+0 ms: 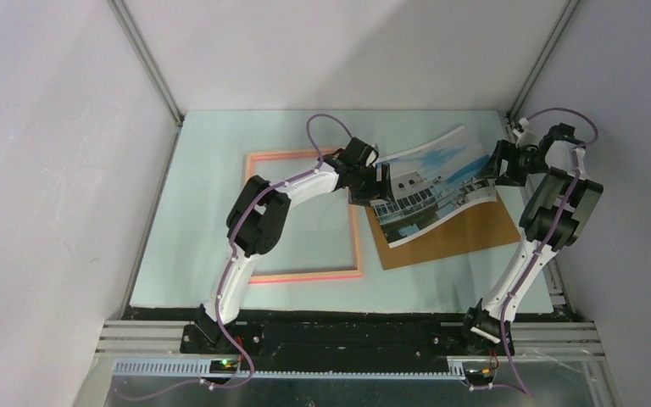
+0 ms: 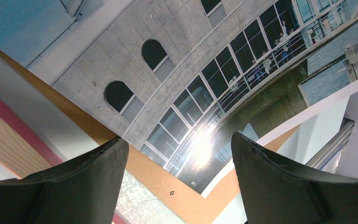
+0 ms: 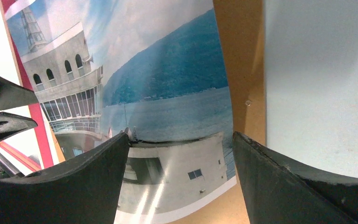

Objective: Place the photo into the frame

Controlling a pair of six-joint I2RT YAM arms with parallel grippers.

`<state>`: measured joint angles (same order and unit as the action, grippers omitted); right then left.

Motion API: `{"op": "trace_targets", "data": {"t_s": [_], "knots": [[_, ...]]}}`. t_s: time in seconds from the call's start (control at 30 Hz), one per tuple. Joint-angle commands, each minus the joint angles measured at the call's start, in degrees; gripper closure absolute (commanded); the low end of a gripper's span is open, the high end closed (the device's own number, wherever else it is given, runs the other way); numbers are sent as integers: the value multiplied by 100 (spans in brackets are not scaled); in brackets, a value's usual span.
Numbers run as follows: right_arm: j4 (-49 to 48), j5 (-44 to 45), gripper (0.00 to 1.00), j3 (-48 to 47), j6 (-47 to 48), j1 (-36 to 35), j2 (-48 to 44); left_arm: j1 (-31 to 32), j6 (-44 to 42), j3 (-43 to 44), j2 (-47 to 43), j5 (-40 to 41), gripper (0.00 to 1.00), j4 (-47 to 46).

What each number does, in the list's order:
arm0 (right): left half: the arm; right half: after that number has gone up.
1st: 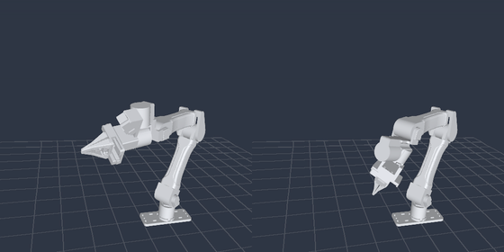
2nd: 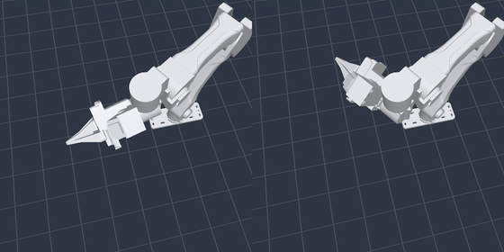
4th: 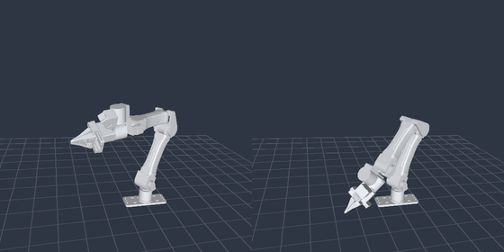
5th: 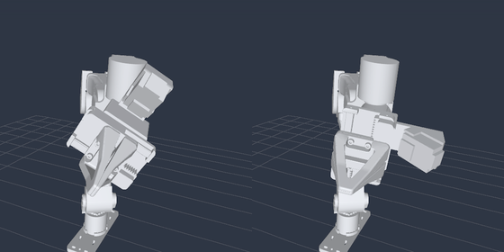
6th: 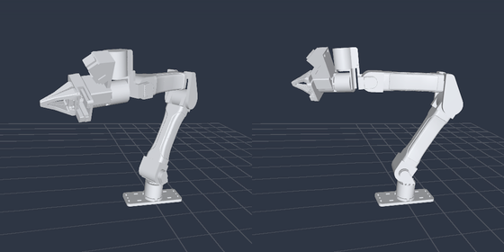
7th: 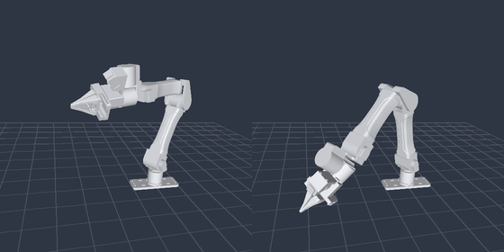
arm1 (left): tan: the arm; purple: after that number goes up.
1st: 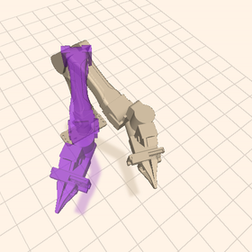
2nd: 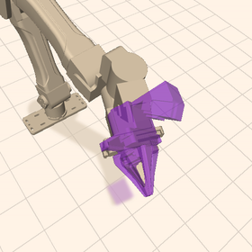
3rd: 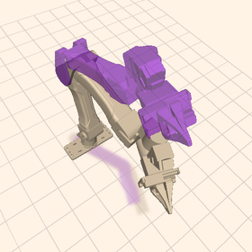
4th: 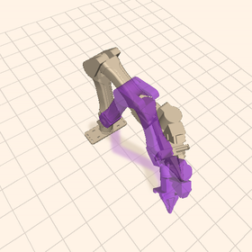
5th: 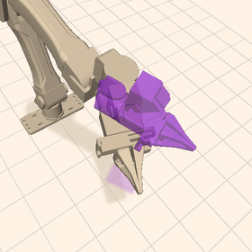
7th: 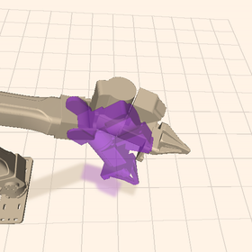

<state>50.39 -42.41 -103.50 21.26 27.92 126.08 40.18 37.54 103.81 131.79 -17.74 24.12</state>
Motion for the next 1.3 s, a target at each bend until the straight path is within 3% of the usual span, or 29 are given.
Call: {"op": "trace_targets", "data": {"t_s": [0.0,0.83,1.27], "knots": [[12,96,15,13,59,-137,-286,123,-89,-159,-52,86,13,171],[538,-1651,16,278,669,522,-169,135,-203,-177,-78,159,13,167],[624,-1776,18,170,685,741,65,156,-212,-194,-106,179,14,166]]}}
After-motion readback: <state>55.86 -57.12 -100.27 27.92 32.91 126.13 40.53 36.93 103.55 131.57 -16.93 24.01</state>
